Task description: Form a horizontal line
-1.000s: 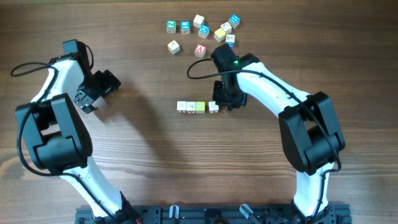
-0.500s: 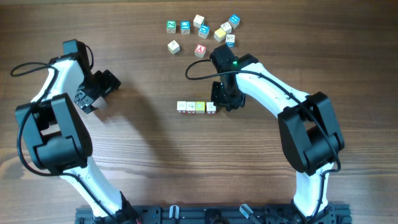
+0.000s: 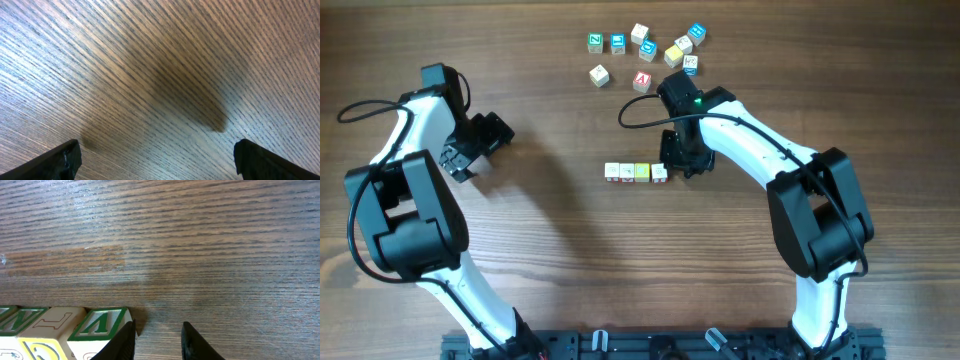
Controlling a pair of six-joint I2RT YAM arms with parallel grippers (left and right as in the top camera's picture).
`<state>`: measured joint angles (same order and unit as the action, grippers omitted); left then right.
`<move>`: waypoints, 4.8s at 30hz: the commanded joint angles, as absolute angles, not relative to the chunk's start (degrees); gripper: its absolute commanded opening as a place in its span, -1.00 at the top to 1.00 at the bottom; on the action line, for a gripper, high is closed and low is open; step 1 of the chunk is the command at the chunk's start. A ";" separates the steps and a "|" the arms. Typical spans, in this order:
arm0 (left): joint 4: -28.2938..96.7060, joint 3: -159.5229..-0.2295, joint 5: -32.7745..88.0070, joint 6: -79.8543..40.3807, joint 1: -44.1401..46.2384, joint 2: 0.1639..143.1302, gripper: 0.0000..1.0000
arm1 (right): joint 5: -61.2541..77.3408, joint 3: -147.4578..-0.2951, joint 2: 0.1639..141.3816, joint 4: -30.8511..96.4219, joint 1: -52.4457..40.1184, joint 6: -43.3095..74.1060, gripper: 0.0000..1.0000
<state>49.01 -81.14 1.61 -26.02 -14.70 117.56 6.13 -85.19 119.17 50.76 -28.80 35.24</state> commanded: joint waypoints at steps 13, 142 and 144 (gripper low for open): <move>49.01 -80.99 2.07 -25.78 -14.92 118.19 -1.00 | 8.05 -84.71 118.74 51.55 -29.08 34.48 0.38; 49.01 -80.99 2.09 -25.78 -14.90 118.19 -1.00 | 8.03 -94.61 114.85 65.17 -27.53 25.52 0.56; 49.01 -80.99 2.07 -25.76 -14.90 118.19 -1.00 | 4.67 -94.61 114.85 63.92 -24.08 25.50 0.55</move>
<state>49.01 -81.14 1.61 -26.02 -14.70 117.56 9.54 -93.60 115.70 65.06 -27.51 26.61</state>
